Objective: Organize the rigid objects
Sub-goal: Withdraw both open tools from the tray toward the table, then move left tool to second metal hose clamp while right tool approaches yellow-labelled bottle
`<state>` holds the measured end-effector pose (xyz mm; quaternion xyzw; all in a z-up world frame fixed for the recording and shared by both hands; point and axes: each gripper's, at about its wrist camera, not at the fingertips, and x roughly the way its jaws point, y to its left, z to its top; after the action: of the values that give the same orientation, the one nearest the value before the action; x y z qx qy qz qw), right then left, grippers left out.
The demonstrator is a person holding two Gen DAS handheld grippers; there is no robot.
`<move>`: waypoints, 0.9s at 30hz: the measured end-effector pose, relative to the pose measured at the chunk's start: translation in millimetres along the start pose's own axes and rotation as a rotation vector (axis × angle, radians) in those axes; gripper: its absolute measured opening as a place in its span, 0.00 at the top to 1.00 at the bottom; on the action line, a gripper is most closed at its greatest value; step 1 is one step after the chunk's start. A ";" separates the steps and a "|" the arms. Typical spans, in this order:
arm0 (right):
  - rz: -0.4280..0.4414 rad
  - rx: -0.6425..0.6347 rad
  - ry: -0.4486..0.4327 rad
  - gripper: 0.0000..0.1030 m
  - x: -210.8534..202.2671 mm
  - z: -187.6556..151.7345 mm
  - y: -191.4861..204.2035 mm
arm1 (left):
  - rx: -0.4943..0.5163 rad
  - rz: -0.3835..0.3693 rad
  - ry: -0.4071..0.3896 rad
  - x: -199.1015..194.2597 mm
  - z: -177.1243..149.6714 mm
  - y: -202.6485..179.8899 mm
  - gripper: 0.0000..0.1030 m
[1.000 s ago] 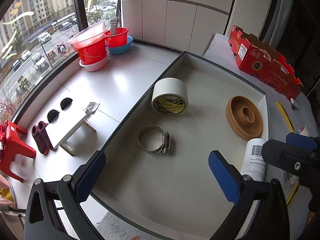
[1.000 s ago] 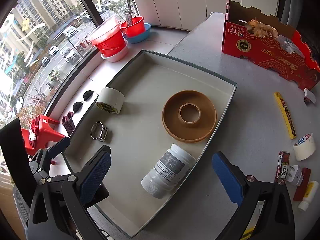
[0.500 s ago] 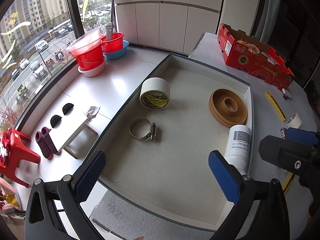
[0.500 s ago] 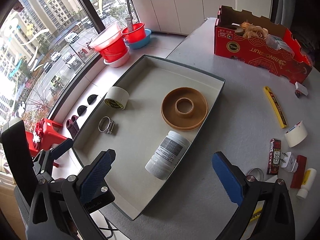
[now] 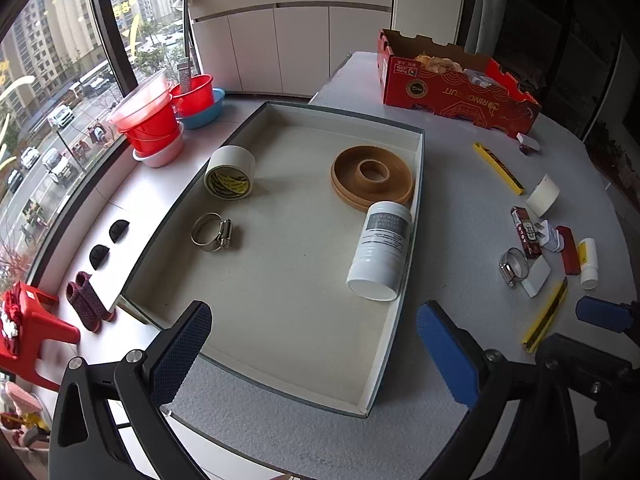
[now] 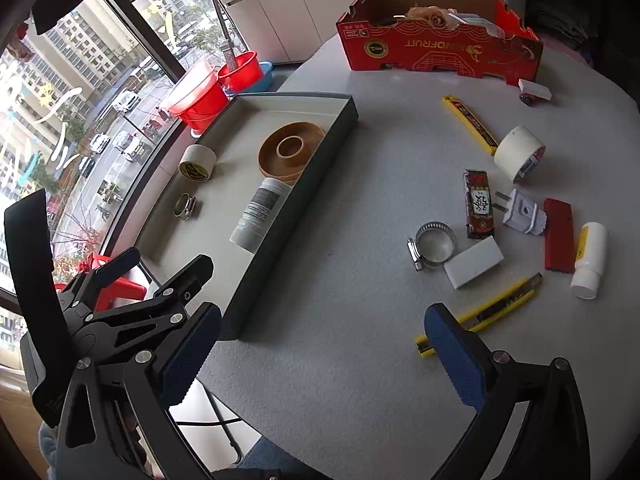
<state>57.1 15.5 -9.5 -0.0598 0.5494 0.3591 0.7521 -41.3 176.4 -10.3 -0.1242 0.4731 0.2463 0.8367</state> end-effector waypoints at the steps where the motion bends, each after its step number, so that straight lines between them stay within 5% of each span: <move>1: -0.001 0.021 -0.003 0.01 -3.9 -7.9 -10.8 | 0.014 -0.012 0.010 0.3 -2.8 -9.8 0.00; 9: -0.095 0.185 -0.032 0.01 -29.8 -79.0 -101.5 | 0.153 -0.085 0.086 12.8 -29.1 -99.3 0.00; 15: -0.114 0.294 -0.026 0.01 -30.8 -115.3 -148.5 | 0.172 -0.070 0.068 28.0 -11.1 -137.8 0.00; 19: -0.100 0.282 -0.050 0.01 -34.1 -117.8 -151.4 | 0.177 0.004 0.033 42.6 12.0 -144.8 0.00; 27: -0.122 0.236 -0.069 0.01 -31.7 -121.1 -145.0 | 0.095 -0.036 0.110 81.8 36.8 -156.5 0.00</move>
<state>45.7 -164.8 -73.2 0.0083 0.5570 0.2473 0.7928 103.7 84.1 -64.9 -0.1062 0.5271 0.2012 0.8188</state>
